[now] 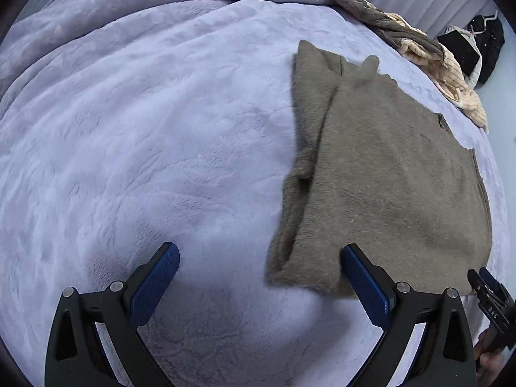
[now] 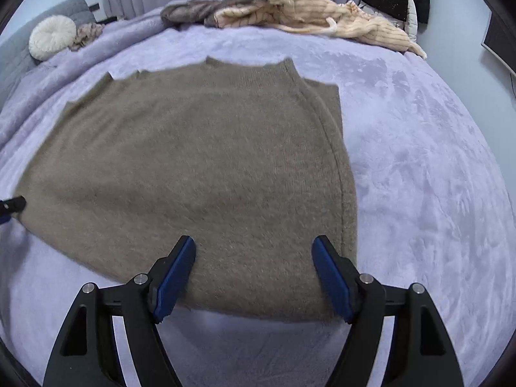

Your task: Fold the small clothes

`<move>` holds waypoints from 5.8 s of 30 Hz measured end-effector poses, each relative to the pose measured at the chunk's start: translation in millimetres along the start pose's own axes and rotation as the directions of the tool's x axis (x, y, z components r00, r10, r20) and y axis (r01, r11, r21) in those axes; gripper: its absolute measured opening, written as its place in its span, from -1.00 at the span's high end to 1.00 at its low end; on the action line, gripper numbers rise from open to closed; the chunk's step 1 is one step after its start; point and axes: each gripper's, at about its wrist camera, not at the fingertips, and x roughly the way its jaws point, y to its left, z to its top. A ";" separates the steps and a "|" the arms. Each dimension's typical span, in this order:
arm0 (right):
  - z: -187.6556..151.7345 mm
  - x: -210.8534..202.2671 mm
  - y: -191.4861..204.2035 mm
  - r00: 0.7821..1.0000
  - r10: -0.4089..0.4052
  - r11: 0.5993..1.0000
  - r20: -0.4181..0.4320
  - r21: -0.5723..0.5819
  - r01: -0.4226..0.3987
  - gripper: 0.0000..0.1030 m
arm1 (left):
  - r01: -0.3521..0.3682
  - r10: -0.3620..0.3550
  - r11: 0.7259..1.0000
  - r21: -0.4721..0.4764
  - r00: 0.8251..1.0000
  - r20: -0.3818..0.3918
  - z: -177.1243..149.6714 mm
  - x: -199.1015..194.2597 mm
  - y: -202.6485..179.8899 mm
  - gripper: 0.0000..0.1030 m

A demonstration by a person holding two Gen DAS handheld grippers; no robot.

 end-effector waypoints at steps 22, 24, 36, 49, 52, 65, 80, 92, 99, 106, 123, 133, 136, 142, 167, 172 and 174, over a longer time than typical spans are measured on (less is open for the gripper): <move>3.8 -53.4 52.2 0.991 0.132 0.991 0.035 -0.040 -0.131 -0.54 | 0.387 -0.386 0.919 -0.072 0.922 0.029 33.8 35.6 -25.5 0.16; 20.9 -51.4 63.3 0.985 0.171 0.984 0.021 -0.047 -0.170 -0.54 | 0.443 -0.441 0.892 -0.091 0.897 0.037 32.7 37.3 -18.3 0.36; 177.8 28.1 233.4 0.907 0.369 0.918 -0.203 -0.073 -0.390 -0.56 | 0.414 -0.411 0.910 0.009 0.899 0.152 15.8 32.1 -20.5 0.42; 195.1 119.6 364.5 0.952 -0.025 0.918 -0.305 -0.384 -0.099 -0.71 | 0.408 -0.405 0.913 0.016 0.901 0.156 15.2 33.7 -18.6 0.42; 195.6 108.2 357.7 0.967 -0.025 0.916 -0.255 -0.394 -0.080 0.13 | 0.392 -0.390 0.920 0.020 0.908 0.152 13.2 29.4 -19.5 0.42; 216.1 67.4 268.7 0.895 0.386 0.894 -0.223 -0.149 -0.423 0.64 | 0.392 -0.392 0.920 0.023 0.911 0.129 17.0 -0.4 -32.5 0.60; 227.7 29.7 211.5 0.839 0.531 0.839 -0.119 -0.070 -0.540 0.65 | 0.261 -0.284 0.953 0.155 0.946 0.155 25.8 -37.6 -94.1 0.60; 231.0 17.1 153.1 0.804 0.590 0.805 -0.079 -0.027 -0.593 0.65 | 0.098 -0.143 0.958 0.270 0.978 0.152 24.2 -53.1 -155.1 0.60; 229.1 11.4 123.6 0.792 0.607 0.793 -0.058 -0.012 -0.609 0.65 | 0.069 -0.117 0.951 0.303 0.983 0.143 22.9 -48.9 -177.2 0.60; 224.1 6.8 88.9 0.789 0.614 0.789 -0.032 -0.011 -0.614 0.65 | 0.057 -0.110 0.936 0.348 0.984 0.136 17.9 -48.0 -205.8 0.60; 219.9 11.6 26.3 0.773 0.634 0.773 0.009 0.026 -0.634 0.70 | -0.001 -0.053 0.895 0.447 0.993 0.110 13.2 -28.8 -264.7 0.60; 216.1 16.0 0.1 0.748 0.662 0.744 0.042 0.079 -0.663 0.71 | -0.004 -0.056 0.879 0.477 0.992 0.111 12.7 -33.5 -283.4 0.60; 214.6 17.6 -13.3 0.746 0.663 0.741 0.052 0.096 -0.665 0.71 | -0.007 -0.053 0.870 0.493 0.993 0.106 9.0 -33.3 -295.5 0.60; 212.0 18.7 -37.9 0.739 0.670 0.732 0.068 0.105 -0.674 0.71 | -0.004 -0.054 0.851 0.525 0.994 0.094 2.0 -31.3 -319.1 0.60; 194.8 51.4 -109.9 0.706 0.705 0.700 0.065 0.092 -0.708 0.71 | -0.042 0.018 0.763 0.646 0.999 0.044 -25.4 18.4 -400.2 0.60; 190.6 55.4 -120.1 0.696 0.714 0.688 0.078 0.104 -0.718 0.71 | -0.047 0.026 0.748 0.662 0.999 0.042 -30.1 24.3 -412.2 0.60; 190.9 50.0 -121.8 0.691 0.717 0.685 0.092 0.087 -0.723 0.71 | -0.045 0.019 0.744 0.666 0.999 0.046 -30.7 22.8 -416.2 0.60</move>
